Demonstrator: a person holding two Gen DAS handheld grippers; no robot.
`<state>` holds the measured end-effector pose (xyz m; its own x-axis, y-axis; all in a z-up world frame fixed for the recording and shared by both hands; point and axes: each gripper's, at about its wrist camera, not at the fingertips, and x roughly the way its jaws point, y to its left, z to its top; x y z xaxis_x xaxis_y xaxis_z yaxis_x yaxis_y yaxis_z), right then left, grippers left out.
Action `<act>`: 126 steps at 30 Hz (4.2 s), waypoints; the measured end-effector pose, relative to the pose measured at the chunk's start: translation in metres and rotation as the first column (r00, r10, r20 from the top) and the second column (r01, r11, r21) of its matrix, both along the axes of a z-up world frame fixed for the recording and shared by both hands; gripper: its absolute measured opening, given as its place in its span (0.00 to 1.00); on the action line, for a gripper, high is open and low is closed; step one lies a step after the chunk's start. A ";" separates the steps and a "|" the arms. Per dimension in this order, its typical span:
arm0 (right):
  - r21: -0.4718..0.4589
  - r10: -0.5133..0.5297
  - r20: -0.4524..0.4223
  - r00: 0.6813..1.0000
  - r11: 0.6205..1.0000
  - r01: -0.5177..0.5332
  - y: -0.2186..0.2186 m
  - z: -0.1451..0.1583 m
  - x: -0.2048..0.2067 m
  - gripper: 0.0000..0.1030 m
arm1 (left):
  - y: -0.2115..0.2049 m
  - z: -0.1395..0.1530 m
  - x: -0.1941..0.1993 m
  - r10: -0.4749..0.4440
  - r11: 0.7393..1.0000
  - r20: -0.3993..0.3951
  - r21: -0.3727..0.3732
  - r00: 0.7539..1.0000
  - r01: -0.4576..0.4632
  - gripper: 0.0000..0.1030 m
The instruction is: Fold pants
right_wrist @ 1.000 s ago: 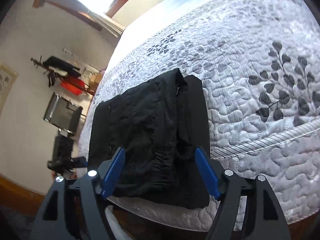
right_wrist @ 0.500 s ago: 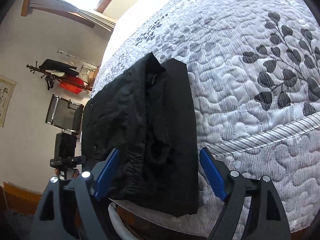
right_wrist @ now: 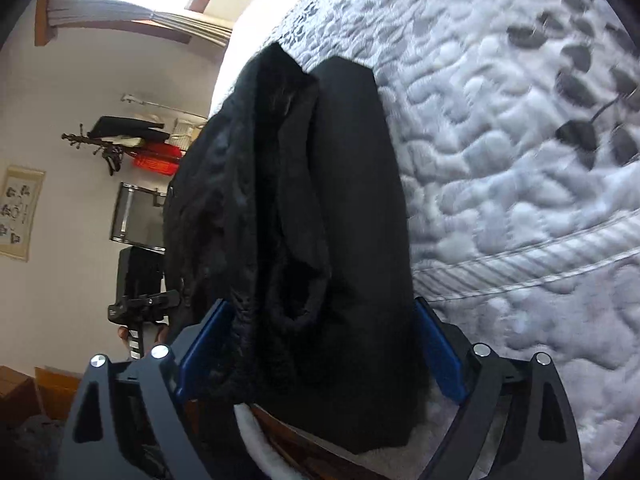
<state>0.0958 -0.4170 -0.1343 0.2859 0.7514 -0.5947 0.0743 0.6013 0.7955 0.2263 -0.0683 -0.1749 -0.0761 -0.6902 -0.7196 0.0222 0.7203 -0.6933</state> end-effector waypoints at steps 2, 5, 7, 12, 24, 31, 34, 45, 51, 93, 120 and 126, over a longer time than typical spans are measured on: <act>-0.013 0.003 0.012 1.000 1.000 -0.003 0.006 0.000 0.001 0.89 | -0.002 0.003 -0.003 0.011 1.000 0.000 -0.010 1.000 -0.011 0.97; -0.032 -0.001 0.016 1.000 1.000 0.001 0.010 -0.002 0.001 0.80 | -0.005 -0.001 -0.002 0.024 1.000 -0.007 0.011 1.000 -0.024 0.97; -0.034 -0.009 0.024 1.000 0.999 0.009 0.011 0.002 0.000 0.72 | -0.005 -0.011 0.000 0.053 0.999 -0.043 0.010 0.998 -0.053 0.98; -0.090 -0.006 0.062 0.998 0.996 0.012 0.017 0.017 -0.004 0.54 | -0.010 -0.009 0.005 0.071 0.997 -0.056 0.020 0.996 -0.070 0.97; -0.183 0.040 0.253 0.967 0.983 0.008 0.048 0.088 -0.007 0.36 | -0.015 0.031 0.008 0.135 0.990 0.040 -0.044 0.990 -0.134 0.44; -0.249 0.099 0.371 0.923 0.969 -0.004 0.071 0.136 0.018 0.36 | -0.006 0.070 0.020 0.175 0.985 0.186 -0.035 0.967 -0.172 0.42; -0.246 0.099 0.398 0.912 0.969 0.003 0.076 0.148 0.039 0.36 | 0.001 0.085 0.040 0.183 0.983 0.232 -0.029 0.955 -0.181 0.42; -0.245 0.096 0.410 0.907 0.970 0.008 0.082 0.146 0.141 0.36 | 0.019 0.099 0.123 0.200 0.978 0.311 -0.003 0.929 -0.209 0.46; -0.230 0.079 0.327 0.942 0.973 -0.002 0.085 0.104 0.182 0.36 | 0.028 0.067 0.158 0.211 0.973 0.272 0.032 0.939 -0.228 0.48; -0.136 -0.117 0.187 0.975 0.980 0.143 -0.005 0.033 0.113 0.67 | 0.084 0.059 0.093 0.251 0.896 0.437 0.233 0.864 -0.378 0.88; -0.636 -0.079 0.234 0.969 0.741 0.214 0.115 0.102 -0.020 0.85 | 0.022 0.104 -0.040 0.089 0.774 0.551 0.486 0.830 -0.406 0.92; -0.630 -0.043 0.271 0.962 0.747 0.211 0.130 0.122 -0.026 0.86 | 0.014 0.117 -0.048 0.078 0.783 0.575 0.471 0.815 -0.407 0.92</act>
